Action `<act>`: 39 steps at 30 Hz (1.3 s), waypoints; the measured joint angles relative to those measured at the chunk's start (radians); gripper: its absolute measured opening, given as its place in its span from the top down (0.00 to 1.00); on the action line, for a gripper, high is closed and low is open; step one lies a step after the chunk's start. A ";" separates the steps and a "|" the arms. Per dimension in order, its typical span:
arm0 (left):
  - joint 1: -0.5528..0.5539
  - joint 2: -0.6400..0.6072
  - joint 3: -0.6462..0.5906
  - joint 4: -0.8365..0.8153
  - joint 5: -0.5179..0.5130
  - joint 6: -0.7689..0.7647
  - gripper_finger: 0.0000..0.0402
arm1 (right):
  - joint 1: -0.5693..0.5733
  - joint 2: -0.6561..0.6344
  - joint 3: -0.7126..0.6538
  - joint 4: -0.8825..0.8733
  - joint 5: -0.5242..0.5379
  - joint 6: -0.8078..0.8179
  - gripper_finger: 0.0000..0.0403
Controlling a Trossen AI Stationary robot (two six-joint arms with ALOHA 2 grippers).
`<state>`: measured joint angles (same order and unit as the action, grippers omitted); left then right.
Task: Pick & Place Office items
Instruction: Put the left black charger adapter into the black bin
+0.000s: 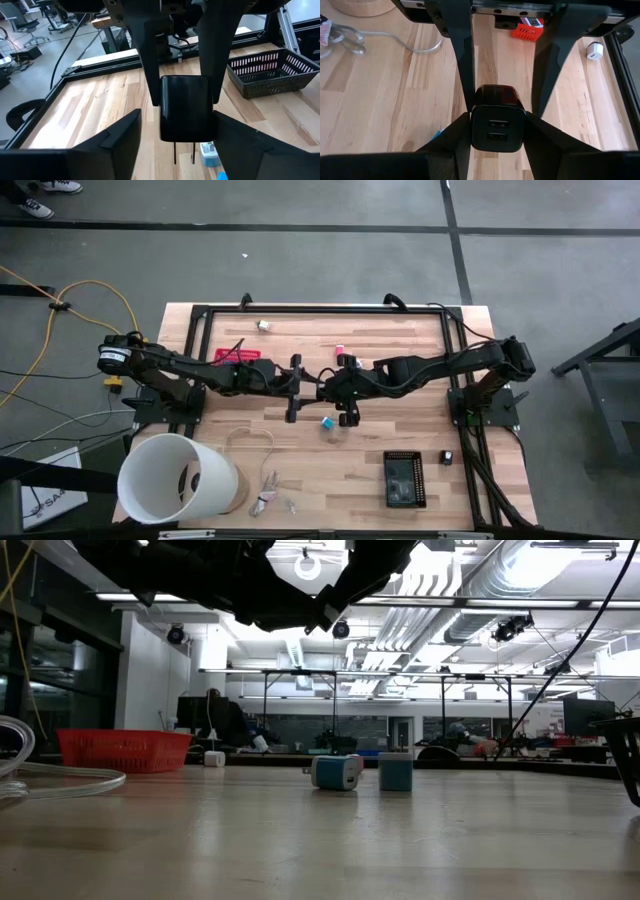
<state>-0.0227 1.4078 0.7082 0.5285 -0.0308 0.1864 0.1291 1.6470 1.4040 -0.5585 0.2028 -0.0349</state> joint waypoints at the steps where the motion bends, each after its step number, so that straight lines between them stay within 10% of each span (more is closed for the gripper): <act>1: 0.000 0.000 0.000 0.000 0.000 0.000 0.42 | 0.000 0.000 0.000 0.000 0.000 0.000 0.66; 21: 0.000 0.000 0.000 0.000 0.036 0.000 0.39 | 0.029 -0.002 0.000 -0.271 0.004 0.212 0.66; 39: 0.000 0.000 0.000 -0.022 0.039 -0.009 0.39 | 0.263 -0.047 0.001 -0.575 -0.277 0.925 0.66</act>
<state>-0.0227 1.4078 0.7086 0.5063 0.0083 0.1773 0.3921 1.6005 1.4048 -1.1331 -0.0746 0.8899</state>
